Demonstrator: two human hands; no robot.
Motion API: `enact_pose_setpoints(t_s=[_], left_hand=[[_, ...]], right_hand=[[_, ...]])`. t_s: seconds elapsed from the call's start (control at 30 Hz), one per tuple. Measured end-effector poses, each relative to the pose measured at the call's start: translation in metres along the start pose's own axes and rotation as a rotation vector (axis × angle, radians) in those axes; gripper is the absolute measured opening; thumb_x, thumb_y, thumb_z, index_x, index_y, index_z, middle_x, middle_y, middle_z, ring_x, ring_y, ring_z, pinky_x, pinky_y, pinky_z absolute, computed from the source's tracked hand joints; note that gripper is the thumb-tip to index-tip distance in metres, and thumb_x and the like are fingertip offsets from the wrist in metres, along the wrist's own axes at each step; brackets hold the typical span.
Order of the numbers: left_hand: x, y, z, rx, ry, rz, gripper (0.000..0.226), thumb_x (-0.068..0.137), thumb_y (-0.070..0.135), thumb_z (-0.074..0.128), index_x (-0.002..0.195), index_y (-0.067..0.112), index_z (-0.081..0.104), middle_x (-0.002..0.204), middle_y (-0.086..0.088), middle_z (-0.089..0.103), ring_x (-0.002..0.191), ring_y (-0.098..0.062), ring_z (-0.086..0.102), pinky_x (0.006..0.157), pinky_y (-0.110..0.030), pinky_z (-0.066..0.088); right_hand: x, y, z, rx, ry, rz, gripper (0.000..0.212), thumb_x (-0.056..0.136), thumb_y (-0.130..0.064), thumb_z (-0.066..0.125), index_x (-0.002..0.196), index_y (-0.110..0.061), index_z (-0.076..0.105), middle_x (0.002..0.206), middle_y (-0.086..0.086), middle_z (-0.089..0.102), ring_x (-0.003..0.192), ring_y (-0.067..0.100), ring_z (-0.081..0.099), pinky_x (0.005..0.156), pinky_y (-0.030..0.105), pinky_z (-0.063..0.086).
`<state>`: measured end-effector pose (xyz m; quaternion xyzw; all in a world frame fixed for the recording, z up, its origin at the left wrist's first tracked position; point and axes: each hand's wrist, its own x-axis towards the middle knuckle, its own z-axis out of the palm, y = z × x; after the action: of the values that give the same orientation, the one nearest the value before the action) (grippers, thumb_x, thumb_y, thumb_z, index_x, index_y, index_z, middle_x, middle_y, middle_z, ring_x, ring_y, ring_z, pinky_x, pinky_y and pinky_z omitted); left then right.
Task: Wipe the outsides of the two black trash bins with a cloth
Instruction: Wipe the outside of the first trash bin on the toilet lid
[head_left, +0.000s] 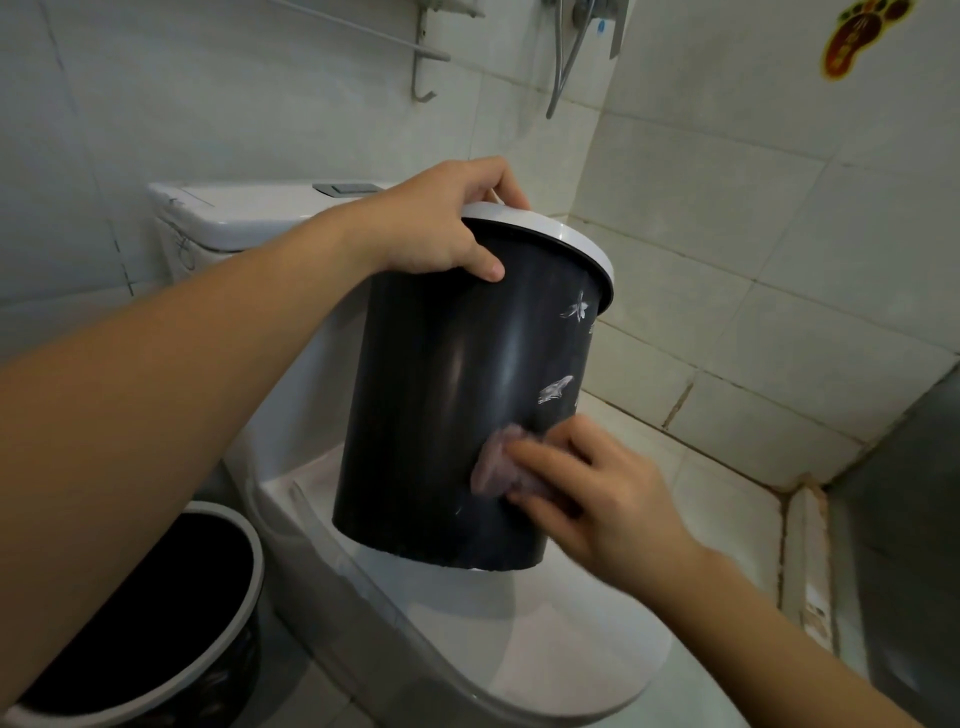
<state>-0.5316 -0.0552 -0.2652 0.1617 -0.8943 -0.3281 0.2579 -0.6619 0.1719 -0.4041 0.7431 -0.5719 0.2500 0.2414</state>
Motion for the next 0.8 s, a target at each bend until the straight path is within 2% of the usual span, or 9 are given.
enact_pose_setpoints(t_s=[0.13, 0.3, 0.37, 0.6, 0.8], left_hand=[[0.0, 0.001, 0.0, 0.002, 0.0, -0.005, 0.049, 0.075, 0.005, 0.082, 0.099, 0.039, 0.055, 0.1, 0.009, 0.063, 0.09, -0.011, 0.064, 0.078, -0.027, 0.052], [0.001, 0.002, 0.002, 0.02, 0.011, -0.011, 0.049, 0.075, 0.007, 0.082, 0.106, 0.034, 0.056, 0.106, 0.004, 0.064, 0.095, -0.014, 0.064, 0.081, -0.028, 0.052], [0.001, 0.002, 0.002, 0.023, 0.014, -0.012, 0.048, 0.075, 0.007, 0.082, 0.105, 0.034, 0.056, 0.105, 0.005, 0.063, 0.094, -0.014, 0.064, 0.08, -0.027, 0.051], [0.0, 0.002, 0.002, 0.011, 0.018, -0.017, 0.049, 0.074, 0.005, 0.082, 0.103, 0.034, 0.056, 0.1, 0.007, 0.064, 0.09, -0.012, 0.064, 0.077, -0.026, 0.051], [0.001, 0.003, 0.003, 0.023, 0.016, -0.018, 0.049, 0.074, 0.006, 0.082, 0.108, 0.03, 0.056, 0.098, 0.009, 0.062, 0.088, -0.01, 0.063, 0.074, -0.024, 0.048]], right_hand=[[-0.02, -0.006, 0.001, -0.01, -0.093, -0.1, 0.029, 0.101, -0.035, 0.052, 0.118, -0.02, 0.069, 0.098, 0.005, 0.058, 0.077, 0.018, 0.055, 0.056, 0.025, 0.044], [-0.005, 0.005, 0.001, -0.016, 0.074, 0.126, 0.033, 0.093, -0.035, 0.064, 0.122, -0.019, 0.067, 0.099, 0.001, 0.058, 0.079, 0.015, 0.054, 0.057, 0.031, 0.052], [-0.002, 0.002, 0.002, -0.016, 0.097, 0.159, 0.033, 0.092, -0.034, 0.065, 0.12, -0.018, 0.069, 0.097, 0.001, 0.058, 0.078, 0.015, 0.054, 0.057, 0.033, 0.053], [-0.024, -0.026, 0.003, -0.011, -0.134, -0.121, 0.024, 0.096, -0.031, 0.062, 0.116, -0.021, 0.07, 0.094, 0.004, 0.059, 0.074, 0.021, 0.055, 0.051, 0.034, 0.048], [0.003, -0.021, -0.001, -0.038, 0.03, 0.077, 0.026, 0.094, -0.029, 0.064, 0.118, -0.021, 0.069, 0.096, 0.002, 0.059, 0.077, 0.017, 0.056, 0.055, 0.03, 0.051]])
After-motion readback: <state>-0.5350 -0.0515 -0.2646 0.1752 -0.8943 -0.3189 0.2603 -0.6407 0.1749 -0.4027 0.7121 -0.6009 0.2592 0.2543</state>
